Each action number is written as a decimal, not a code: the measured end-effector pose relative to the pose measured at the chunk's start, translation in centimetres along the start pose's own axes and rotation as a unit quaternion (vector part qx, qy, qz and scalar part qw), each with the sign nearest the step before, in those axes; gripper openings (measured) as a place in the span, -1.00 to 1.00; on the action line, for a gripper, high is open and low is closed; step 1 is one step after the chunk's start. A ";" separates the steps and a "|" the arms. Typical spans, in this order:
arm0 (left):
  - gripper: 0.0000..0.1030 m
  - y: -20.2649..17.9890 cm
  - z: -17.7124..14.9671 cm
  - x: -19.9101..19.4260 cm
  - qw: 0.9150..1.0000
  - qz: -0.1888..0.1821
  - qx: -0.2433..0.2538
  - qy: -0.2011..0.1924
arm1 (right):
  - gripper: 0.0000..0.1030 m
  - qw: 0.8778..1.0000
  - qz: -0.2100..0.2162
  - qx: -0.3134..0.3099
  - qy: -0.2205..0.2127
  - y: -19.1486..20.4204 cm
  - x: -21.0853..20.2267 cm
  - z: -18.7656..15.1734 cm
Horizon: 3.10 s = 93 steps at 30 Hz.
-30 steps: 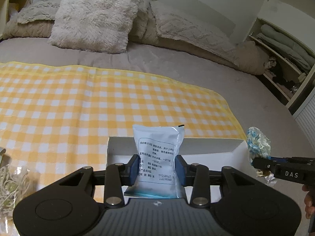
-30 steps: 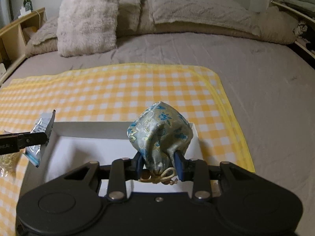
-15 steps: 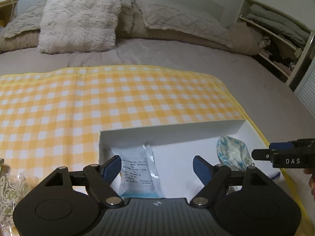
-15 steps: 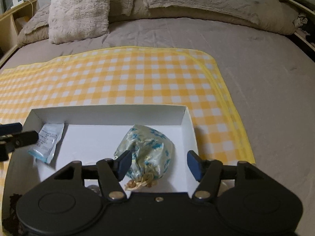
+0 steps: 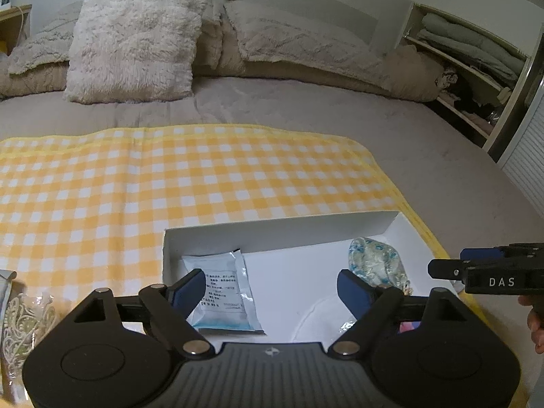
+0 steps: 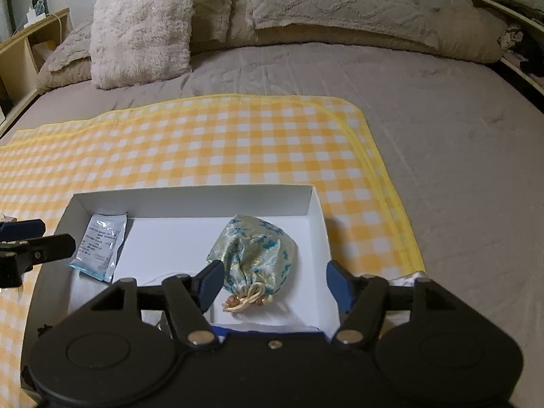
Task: Organize soft objects
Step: 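Withdraw both open tools from the box toward the grey pack and bead bag, then grasp the grey acoolid pack with the left tool while the right tool grasps the bead bag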
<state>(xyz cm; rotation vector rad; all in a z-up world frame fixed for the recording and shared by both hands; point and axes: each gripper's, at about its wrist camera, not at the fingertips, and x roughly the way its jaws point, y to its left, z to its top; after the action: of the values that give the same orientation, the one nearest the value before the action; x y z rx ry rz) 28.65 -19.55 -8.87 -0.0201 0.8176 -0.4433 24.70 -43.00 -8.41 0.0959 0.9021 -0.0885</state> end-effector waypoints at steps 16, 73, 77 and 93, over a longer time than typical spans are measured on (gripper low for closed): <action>0.75 -1.0 -0.5 -3.9 1.000 0.009 -0.007 -0.015 | 0.55 0.999 0.010 0.005 -0.044 0.2 -5.1 -0.9; 1.00 11.0 -4.0 -13.6 0.989 0.123 -0.058 -0.049 | 1.00 0.990 0.075 -0.063 -0.100 12.6 -7.6 -1.4; 1.00 13.1 -4.3 -14.3 0.986 0.143 -0.070 -0.047 | 1.00 0.989 0.087 -0.075 -0.097 14.5 -7.2 -1.0; 1.00 19.9 -4.8 -15.5 0.975 0.199 -0.094 -0.032 | 1.00 0.982 0.128 -0.092 -0.101 22.4 -5.4 0.2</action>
<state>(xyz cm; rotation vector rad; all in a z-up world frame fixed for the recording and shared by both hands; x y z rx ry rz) 23.45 5.23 -5.02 -0.0447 0.7745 0.0147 24.12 -20.62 -3.05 0.0290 0.6845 0.2220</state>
